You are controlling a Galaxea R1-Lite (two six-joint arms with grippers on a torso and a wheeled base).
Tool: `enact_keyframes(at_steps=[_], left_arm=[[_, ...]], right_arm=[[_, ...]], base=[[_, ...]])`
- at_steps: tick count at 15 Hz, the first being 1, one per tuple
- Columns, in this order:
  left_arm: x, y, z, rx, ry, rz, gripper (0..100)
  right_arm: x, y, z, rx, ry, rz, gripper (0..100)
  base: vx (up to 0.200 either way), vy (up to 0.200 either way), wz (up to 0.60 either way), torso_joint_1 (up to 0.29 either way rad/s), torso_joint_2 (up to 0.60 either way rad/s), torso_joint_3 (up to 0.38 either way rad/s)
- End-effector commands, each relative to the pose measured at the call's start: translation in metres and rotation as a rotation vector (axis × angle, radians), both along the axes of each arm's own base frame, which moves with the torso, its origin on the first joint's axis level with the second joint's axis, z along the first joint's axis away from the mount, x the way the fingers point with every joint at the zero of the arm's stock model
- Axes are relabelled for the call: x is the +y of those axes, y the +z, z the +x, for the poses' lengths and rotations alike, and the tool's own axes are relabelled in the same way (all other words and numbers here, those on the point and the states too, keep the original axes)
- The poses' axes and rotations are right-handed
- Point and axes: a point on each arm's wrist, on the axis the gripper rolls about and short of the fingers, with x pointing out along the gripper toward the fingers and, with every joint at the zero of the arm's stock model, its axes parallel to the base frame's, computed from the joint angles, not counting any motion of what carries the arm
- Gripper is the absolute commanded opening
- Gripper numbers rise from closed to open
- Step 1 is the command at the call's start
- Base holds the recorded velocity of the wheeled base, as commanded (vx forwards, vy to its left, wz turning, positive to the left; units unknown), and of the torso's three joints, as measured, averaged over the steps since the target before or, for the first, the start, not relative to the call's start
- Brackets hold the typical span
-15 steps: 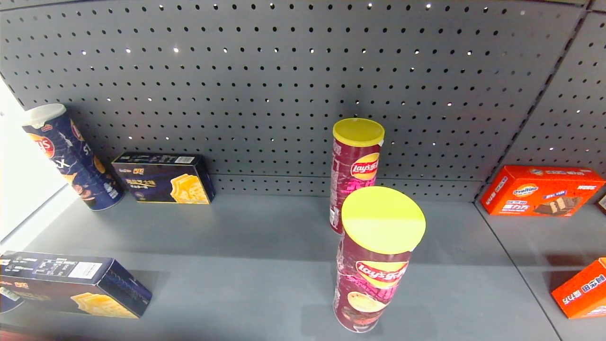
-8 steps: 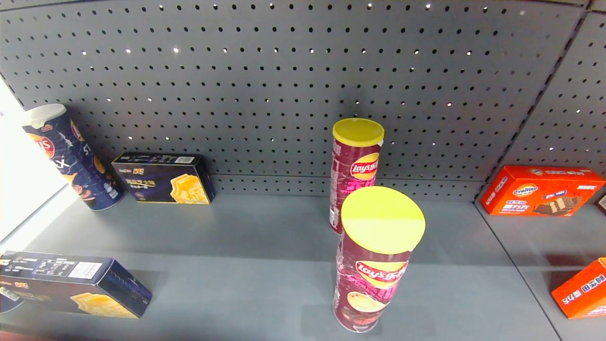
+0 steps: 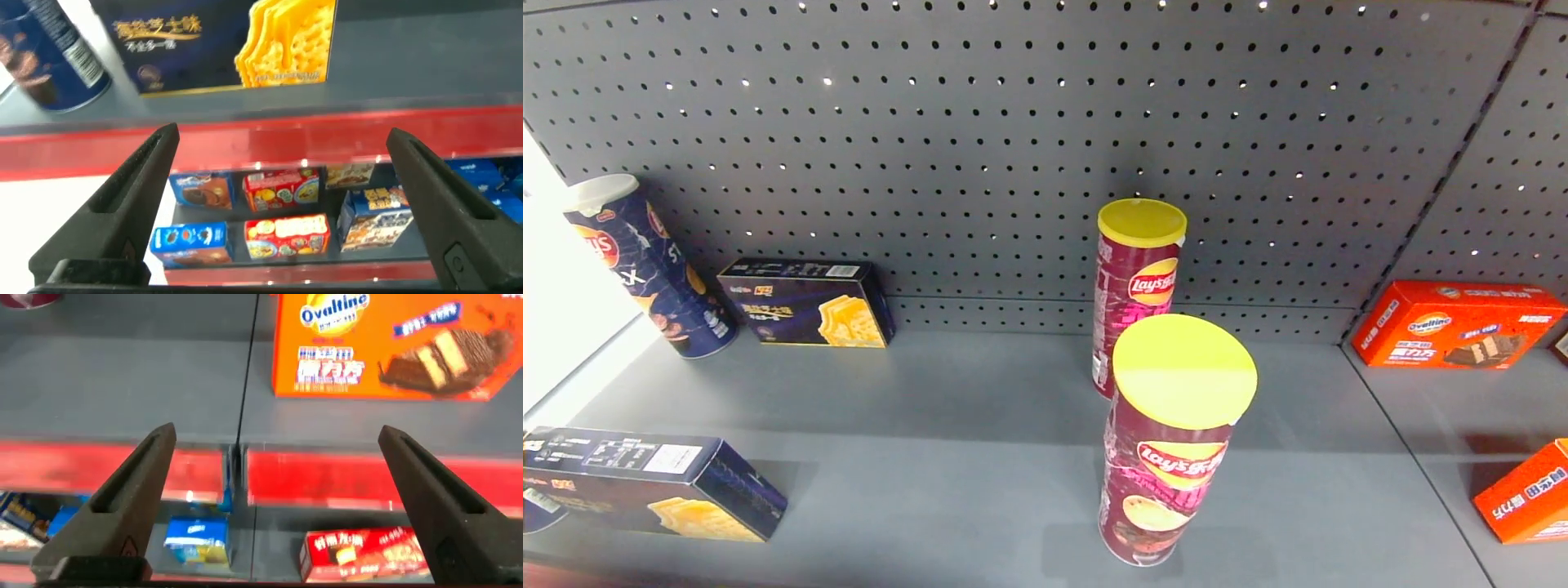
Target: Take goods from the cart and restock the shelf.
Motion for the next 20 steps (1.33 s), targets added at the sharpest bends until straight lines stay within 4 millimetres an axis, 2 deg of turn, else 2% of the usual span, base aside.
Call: enact_keyframes(at_steps=[1, 3, 7, 20], left_arm=[[0.0000, 0.0001, 0.0000, -0.003, -0.001, 0.009, 100], [0.0003, 0.0003, -0.0001, -0.003, 0.015, 0.022, 100], [0.0003, 0.0001, 0.0000, 0.000, 0.013, -0.032, 100], [0.0007, 0.0001, 0.0000, 0.000, 0.030, -0.036, 100]], right_arm=[[0.0000, 0.0000, 0.0000, -0.001, 0.000, -0.001, 100], [0.0000, 0.0000, 0.0000, -0.001, 0.000, -0.001, 100], [0.0000, 0.0000, 0.0000, -0.001, 0.000, -0.001, 100], [0.0000, 0.0000, 0.0000, -0.001, 0.000, -0.001, 100]], base=[[0.000, 0.000, 0.00, 0.000, 0.00, 0.000], [0.000, -0.100, 0.00, 0.001, 0.00, 0.001], [0.000, 0.000, 0.00, 0.000, 0.00, 0.000], [0.000, 0.000, 0.00, 0.000, 0.00, 0.000]])
